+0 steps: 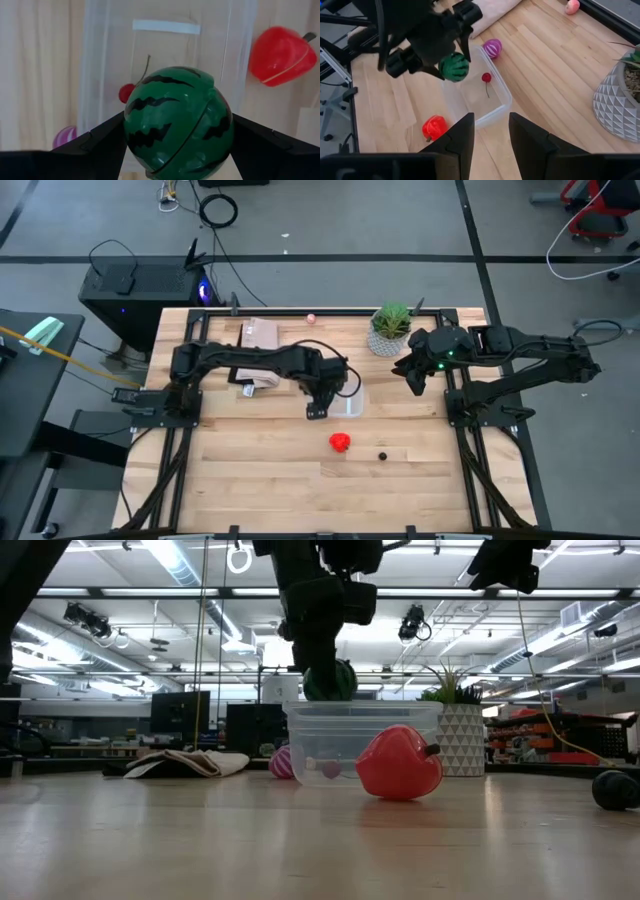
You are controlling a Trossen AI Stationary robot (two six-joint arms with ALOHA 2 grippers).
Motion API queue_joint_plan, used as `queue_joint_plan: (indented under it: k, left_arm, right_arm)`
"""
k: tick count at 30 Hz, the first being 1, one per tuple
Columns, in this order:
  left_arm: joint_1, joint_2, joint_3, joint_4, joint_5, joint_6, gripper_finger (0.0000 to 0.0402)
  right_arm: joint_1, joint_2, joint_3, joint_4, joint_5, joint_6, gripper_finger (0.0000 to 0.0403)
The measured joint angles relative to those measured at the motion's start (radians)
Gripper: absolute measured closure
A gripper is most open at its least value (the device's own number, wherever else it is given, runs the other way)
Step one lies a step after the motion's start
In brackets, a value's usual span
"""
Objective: Pick and placing Produce into tupperware
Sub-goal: Put the watermelon into the transparent bin, then put the peach into the transparent bin
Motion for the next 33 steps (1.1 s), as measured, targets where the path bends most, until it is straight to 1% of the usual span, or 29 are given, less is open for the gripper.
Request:
queue_joint_plan:
  k: [11, 20, 23, 28, 33]
  left_arm:
    - [-0.004, 0.013, 0.000, 0.007, -0.001, 0.001, 0.0091]
    - [-0.004, 0.013, 0.000, -0.009, -0.001, 0.012, 0.0061]
    - [-0.004, 0.013, 0.000, -0.029, 0.000, 0.011, 0.0056]
    - [-0.002, 0.010, 0.000, -0.058, -0.002, 0.007, 0.0065]
    - [0.031, -0.037, 0.000, -0.111, -0.015, 0.033, 0.0075]
  right_arm:
    - [0.000, 0.000, 0.000, 0.002, 0.000, 0.007, 0.0274]
    - [0.000, 0.000, 0.000, 0.002, 0.000, 0.008, 0.0274]
    - [0.000, 0.000, 0.000, 0.002, 0.000, 0.008, 0.0274]
    - [0.000, 0.000, 0.000, 0.002, 0.000, 0.008, 0.0274]
    - [0.000, 0.000, 0.000, 0.002, 0.000, 0.008, 0.0274]
